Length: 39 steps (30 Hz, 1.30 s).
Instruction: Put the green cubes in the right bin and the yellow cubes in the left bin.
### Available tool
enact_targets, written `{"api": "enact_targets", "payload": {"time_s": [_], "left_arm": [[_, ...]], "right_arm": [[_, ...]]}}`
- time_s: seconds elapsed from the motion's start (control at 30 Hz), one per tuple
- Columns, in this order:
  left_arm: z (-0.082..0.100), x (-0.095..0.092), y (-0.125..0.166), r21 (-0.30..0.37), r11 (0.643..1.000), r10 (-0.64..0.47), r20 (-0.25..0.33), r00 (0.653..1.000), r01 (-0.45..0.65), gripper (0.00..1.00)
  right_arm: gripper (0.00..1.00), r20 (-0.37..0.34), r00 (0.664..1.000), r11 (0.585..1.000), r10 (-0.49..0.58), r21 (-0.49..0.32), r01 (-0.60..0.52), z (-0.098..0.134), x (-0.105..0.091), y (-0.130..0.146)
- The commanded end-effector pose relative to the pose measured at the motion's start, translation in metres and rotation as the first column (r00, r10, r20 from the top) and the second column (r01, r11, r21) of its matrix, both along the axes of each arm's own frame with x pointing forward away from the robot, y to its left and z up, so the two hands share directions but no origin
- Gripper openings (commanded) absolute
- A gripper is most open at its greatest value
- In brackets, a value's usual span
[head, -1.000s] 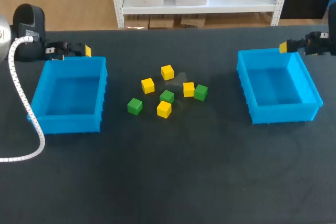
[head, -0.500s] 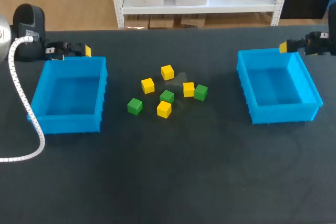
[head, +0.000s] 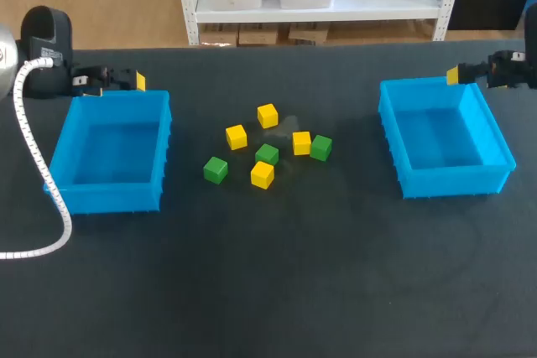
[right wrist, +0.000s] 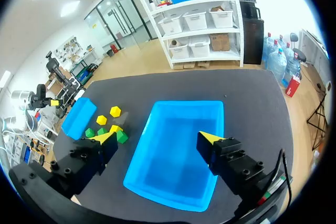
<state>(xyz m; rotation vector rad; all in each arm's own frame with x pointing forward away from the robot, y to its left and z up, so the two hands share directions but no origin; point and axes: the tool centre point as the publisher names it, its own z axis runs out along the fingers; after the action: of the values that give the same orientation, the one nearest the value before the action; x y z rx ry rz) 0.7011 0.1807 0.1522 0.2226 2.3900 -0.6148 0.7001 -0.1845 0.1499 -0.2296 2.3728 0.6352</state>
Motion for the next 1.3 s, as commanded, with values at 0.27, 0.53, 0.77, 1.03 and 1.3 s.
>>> {"api": "enact_targets", "payload": {"time_s": [0.27,0.53,0.77,1.03,1.3], "left_arm": [[-0.001,0.000,0.002,-0.008,1.000,-0.006,0.006,1.000,0.006,1.00],[-0.001,0.000,0.002,-0.008,1.000,-0.006,0.006,1.000,0.006,1.00],[-0.001,0.000,0.002,-0.008,1.000,-0.006,0.006,1.000,0.006,1.00],[-0.001,0.000,0.002,-0.008,1.000,-0.006,0.006,1.000,0.006,1.00],[-0.001,0.000,0.002,-0.008,1.000,-0.006,0.006,1.000,0.006,1.00]], "right_arm": [[1.00,0.000,1.000,1.000,0.000,0.000,0.000,0.000,0.000,0.000],[1.00,0.000,1.000,1.000,0.000,0.000,0.000,0.000,0.000,0.000],[1.00,0.000,1.000,1.000,0.000,0.000,0.000,0.000,0.000,0.000],[1.00,0.038,0.987,0.980,0.158,-0.130,-0.152,0.023,0.021,0.019],[1.00,0.036,0.943,0.918,0.331,-0.244,-0.313,0.039,0.044,0.049]]}}
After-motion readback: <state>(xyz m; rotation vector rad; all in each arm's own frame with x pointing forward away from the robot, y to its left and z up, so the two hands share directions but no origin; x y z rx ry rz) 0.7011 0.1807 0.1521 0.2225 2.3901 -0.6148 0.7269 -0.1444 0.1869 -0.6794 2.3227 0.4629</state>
